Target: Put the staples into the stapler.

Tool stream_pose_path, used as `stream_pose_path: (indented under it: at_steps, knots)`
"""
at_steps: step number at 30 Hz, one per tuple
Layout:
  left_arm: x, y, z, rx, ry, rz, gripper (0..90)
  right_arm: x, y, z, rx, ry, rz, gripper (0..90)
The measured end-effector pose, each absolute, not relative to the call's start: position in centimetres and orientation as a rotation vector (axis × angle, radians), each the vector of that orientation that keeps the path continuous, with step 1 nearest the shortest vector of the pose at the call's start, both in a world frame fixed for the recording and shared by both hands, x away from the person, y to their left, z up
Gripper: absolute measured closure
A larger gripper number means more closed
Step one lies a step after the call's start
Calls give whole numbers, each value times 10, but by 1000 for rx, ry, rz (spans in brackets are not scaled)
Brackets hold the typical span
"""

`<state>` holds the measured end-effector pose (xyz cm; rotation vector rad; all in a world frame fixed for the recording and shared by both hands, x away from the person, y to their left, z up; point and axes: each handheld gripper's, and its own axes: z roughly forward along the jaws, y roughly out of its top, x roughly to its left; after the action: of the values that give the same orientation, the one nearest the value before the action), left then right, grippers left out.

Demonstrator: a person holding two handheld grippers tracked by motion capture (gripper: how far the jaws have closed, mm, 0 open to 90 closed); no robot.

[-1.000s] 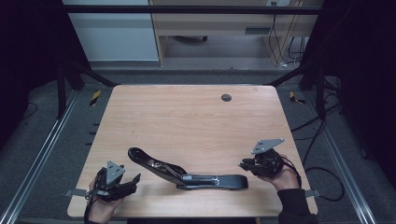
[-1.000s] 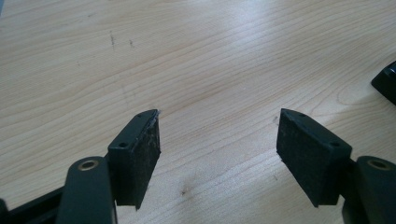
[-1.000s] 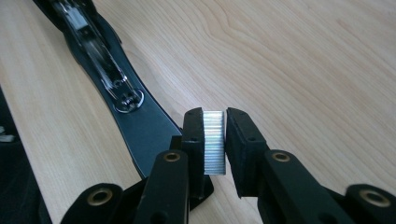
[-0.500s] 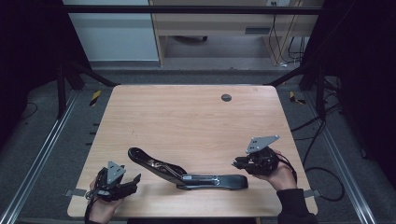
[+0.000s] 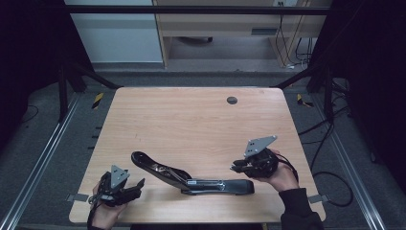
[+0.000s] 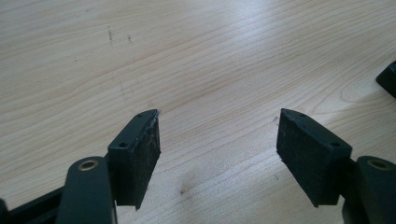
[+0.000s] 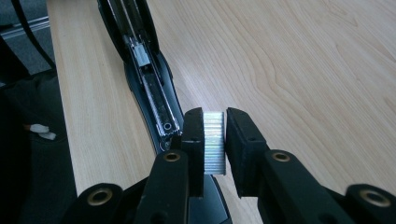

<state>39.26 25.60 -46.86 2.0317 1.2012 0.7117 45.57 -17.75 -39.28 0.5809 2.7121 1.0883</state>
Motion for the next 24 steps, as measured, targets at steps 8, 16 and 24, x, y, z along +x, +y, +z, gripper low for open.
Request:
stream_pose_path:
  at_steps: [8, 16, 24]
  knots:
    - [393, 256, -468, 2031, 1200, 712, 295, 463, -165, -387, 517, 2734, 1107, 777]
    - [393, 256, -468, 2033, 1199, 712, 295, 466, -155, -387, 452, 2767, 1109, 777]
    - [393, 256, -469, 2032, 1201, 710, 296, 469, -146, -392, 421, 2804, 1090, 778]
